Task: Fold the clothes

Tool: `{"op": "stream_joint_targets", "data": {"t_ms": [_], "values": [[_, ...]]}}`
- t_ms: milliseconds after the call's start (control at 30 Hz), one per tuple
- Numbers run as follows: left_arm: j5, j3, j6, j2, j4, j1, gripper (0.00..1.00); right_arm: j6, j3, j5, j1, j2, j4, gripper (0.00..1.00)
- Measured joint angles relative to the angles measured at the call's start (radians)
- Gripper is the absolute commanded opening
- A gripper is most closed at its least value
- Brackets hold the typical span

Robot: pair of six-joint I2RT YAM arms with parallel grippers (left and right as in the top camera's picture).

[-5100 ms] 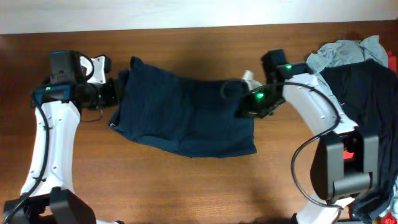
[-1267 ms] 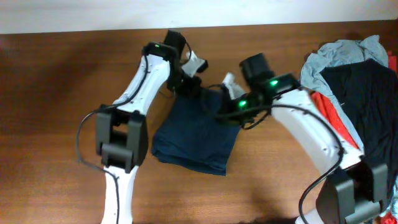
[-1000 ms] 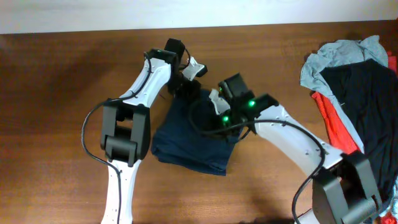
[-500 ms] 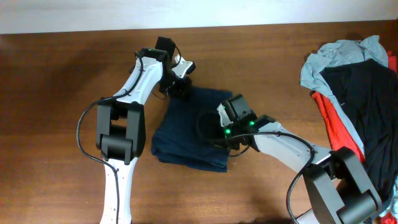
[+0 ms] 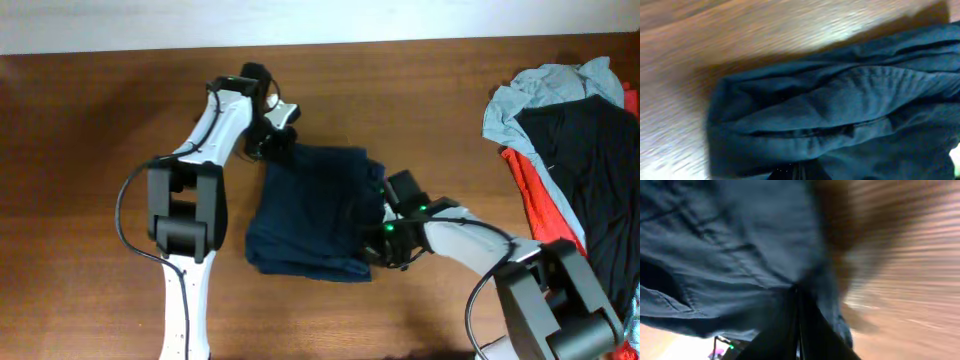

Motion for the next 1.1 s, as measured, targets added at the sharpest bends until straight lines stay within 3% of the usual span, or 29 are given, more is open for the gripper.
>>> {"op": "stream_joint_targets", "data": {"t_ms": [300, 500, 667, 833, 1100], "values": [[0.005, 0.0, 0.0, 0.0, -0.029, 0.06, 0.04, -0.37, 0.216, 0.179, -0.211, -0.008, -0.075, 0.04], [0.008, 0.0, 0.0, 0.0, -0.027, 0.05, 0.04, -0.517, 0.453, 0.072, -0.257, -0.01, -0.243, 0.04], [0.009, 0.0, 0.0, 0.0, 0.018, 0.048, 0.05, -0.563, 0.516, -0.126, -0.142, -0.014, -0.191, 0.04], [0.011, 0.0, 0.0, 0.0, 0.048, 0.048, 0.05, -0.547, 0.518, -0.162, 0.054, 0.011, -0.145, 0.04], [0.012, 0.0, 0.0, 0.0, 0.055, 0.048, 0.06, -0.496, 0.52, -0.1, 0.27, 0.308, -0.032, 0.04]]}}
